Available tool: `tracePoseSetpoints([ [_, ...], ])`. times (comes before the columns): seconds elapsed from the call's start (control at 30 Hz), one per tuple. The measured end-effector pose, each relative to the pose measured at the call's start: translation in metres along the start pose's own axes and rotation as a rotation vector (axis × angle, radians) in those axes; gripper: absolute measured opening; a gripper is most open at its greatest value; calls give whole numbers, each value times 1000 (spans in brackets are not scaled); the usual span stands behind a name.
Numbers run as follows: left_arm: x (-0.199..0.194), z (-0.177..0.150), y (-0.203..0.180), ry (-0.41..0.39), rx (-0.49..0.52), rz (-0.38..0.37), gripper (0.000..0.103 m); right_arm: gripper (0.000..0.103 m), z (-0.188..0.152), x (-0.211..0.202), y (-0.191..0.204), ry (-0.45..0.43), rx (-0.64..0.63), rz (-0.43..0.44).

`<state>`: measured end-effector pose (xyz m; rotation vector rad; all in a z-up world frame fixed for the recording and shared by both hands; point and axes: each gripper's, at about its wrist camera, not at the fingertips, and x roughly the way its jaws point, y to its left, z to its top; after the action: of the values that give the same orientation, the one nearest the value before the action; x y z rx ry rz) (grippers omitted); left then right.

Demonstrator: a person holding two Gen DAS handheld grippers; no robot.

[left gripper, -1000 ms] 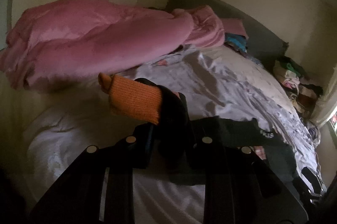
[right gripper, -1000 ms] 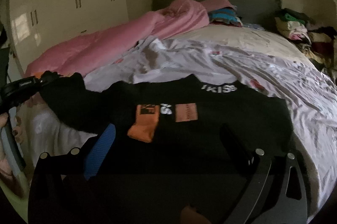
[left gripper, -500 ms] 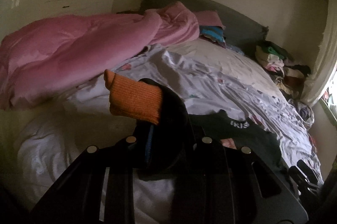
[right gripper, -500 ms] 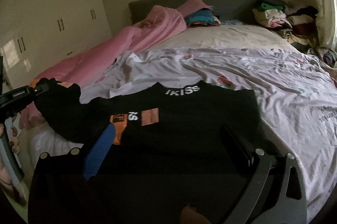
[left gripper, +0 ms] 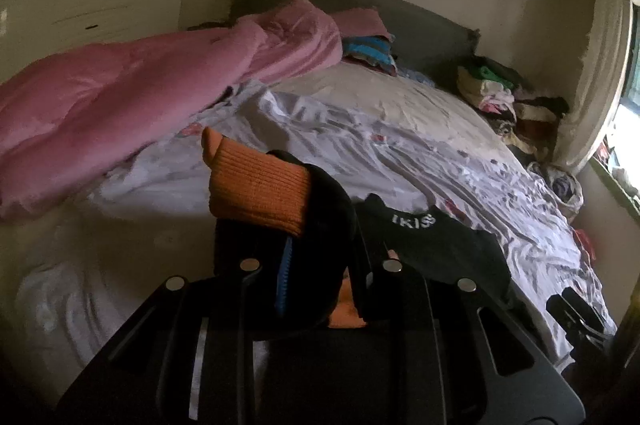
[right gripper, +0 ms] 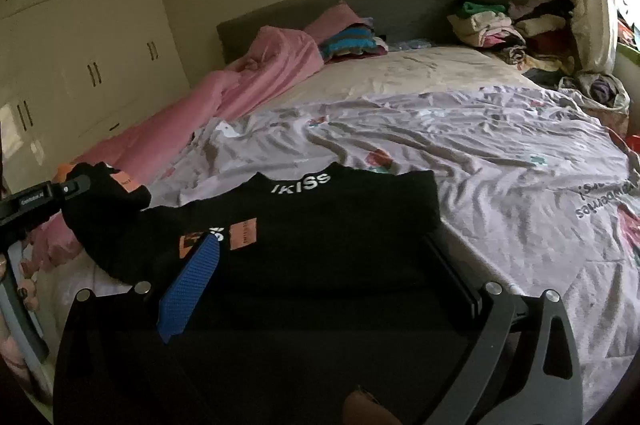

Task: Fold small clothes

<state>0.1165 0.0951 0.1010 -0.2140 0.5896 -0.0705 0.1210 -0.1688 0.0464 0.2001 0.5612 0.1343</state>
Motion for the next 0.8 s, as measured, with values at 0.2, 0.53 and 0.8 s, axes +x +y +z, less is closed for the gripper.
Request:
tracePoseSetpoints([
  [0.2, 9, -5, -21, 20, 33, -26, 16, 98, 1, -7, -13, -10, 21, -14],
  [0.53, 29, -25, -64, 76, 116, -82, 16, 98, -1, -18, -39, -17, 48, -63],
  [0.8, 46, -41, -97, 116, 186, -134, 16, 98, -4, -25, -52, -16, 52, -104],
])
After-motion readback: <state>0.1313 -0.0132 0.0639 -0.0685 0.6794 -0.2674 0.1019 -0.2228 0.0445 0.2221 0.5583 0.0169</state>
